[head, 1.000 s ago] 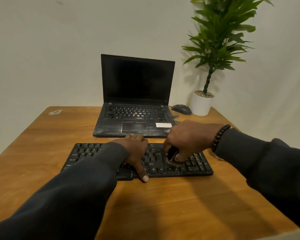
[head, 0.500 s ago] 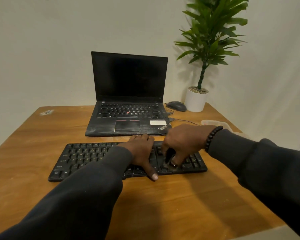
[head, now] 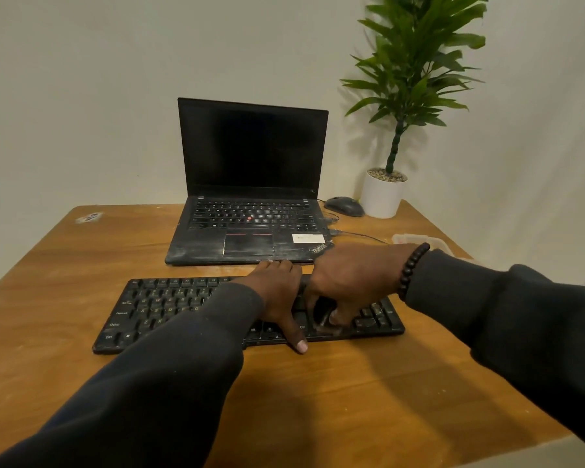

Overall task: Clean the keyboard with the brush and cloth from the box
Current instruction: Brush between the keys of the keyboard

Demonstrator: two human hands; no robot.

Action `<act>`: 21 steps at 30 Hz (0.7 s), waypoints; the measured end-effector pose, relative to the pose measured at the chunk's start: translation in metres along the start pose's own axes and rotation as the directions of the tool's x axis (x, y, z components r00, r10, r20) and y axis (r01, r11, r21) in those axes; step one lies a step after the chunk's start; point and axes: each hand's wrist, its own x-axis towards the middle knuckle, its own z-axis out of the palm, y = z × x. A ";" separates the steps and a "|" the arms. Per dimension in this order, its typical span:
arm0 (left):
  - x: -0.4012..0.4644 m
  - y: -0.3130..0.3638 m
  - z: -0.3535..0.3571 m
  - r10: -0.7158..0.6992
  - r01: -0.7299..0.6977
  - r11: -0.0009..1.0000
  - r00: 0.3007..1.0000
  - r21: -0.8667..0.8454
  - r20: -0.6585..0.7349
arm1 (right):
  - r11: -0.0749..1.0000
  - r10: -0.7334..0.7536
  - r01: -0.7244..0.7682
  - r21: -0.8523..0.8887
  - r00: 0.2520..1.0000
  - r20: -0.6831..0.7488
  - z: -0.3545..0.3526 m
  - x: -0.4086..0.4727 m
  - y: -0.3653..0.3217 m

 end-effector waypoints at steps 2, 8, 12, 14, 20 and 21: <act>-0.003 0.002 -0.001 -0.002 0.002 1.000 1.000 0.005 -0.011 | 0.992 0.117 -0.119 -0.045 0.992 -0.047 0.002 0.005 0.008; -0.003 0.001 0.000 -0.015 0.015 1.000 1.000 0.000 -0.016 | 0.989 0.122 -0.116 -0.091 0.991 0.060 0.008 0.004 -0.006; -0.003 0.000 0.000 -0.015 0.015 1.000 1.000 -0.003 -0.015 | 0.985 0.144 -0.146 -0.094 0.989 -0.030 0.006 0.001 0.005; -0.005 0.002 -0.001 -0.014 0.014 1.000 1.000 0.006 -0.015 | 0.971 0.217 -0.222 -0.086 0.974 -0.058 0.010 0.002 0.006; -0.005 0.002 -0.002 -0.033 0.033 0.999 0.999 0.014 0.004 | 0.995 0.063 -0.063 0.076 0.998 -0.001 0.007 -0.010 0.005; -0.005 0.002 -0.003 -0.038 0.037 0.999 0.999 0.017 0.013 | 0.992 0.109 -0.107 0.059 0.993 -0.033 0.007 -0.011 0.010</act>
